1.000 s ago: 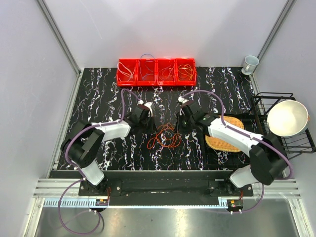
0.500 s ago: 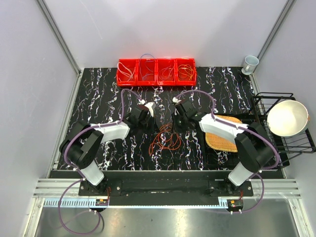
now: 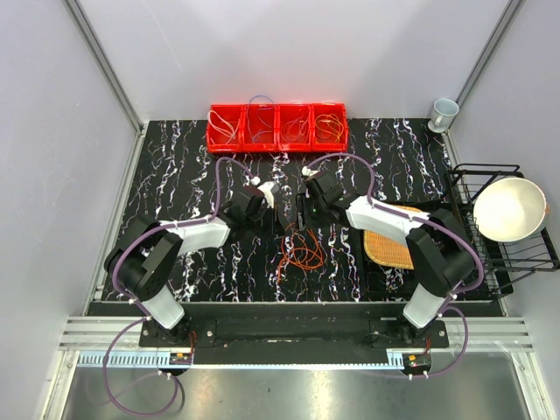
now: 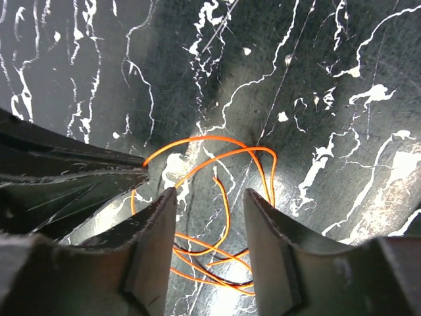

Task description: Untangle the cables

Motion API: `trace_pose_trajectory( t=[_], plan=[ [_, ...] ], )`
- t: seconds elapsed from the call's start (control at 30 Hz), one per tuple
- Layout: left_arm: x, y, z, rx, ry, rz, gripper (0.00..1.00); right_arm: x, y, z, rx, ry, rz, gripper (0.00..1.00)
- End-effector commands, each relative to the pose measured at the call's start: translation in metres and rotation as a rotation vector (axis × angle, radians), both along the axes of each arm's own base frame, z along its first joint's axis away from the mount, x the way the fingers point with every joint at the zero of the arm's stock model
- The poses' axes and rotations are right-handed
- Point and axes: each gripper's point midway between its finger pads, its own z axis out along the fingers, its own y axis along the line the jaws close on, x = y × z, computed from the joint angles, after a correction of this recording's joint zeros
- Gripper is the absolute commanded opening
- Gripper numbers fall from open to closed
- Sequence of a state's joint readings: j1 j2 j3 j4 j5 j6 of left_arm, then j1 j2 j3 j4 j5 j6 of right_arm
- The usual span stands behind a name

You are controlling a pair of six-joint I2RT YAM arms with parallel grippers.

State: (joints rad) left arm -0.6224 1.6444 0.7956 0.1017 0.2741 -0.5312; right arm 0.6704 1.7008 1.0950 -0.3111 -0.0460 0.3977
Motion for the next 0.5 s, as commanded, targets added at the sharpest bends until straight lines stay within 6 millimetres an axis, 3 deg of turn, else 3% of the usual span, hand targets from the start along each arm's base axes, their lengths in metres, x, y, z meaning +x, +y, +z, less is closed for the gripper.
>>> trace_pose_trajectory(
  t=[0.0,0.17,0.33,0.47],
  plan=[
    [0.006,-0.010,0.023,-0.053,-0.080,-0.032,0.00,0.013,0.011,0.016,0.024,-0.063,0.034,0.56],
    [0.006,-0.011,0.022,-0.051,-0.075,-0.036,0.00,0.005,-0.006,0.030,-0.009,-0.109,0.035,0.80],
    [0.005,-0.010,0.020,-0.045,-0.070,-0.035,0.00,-0.015,-0.013,0.031,0.015,-0.058,0.019,0.82],
    [0.006,-0.010,0.021,-0.045,-0.074,-0.033,0.00,-0.041,-0.006,0.035,0.143,0.045,-0.036,0.82]
  ],
)
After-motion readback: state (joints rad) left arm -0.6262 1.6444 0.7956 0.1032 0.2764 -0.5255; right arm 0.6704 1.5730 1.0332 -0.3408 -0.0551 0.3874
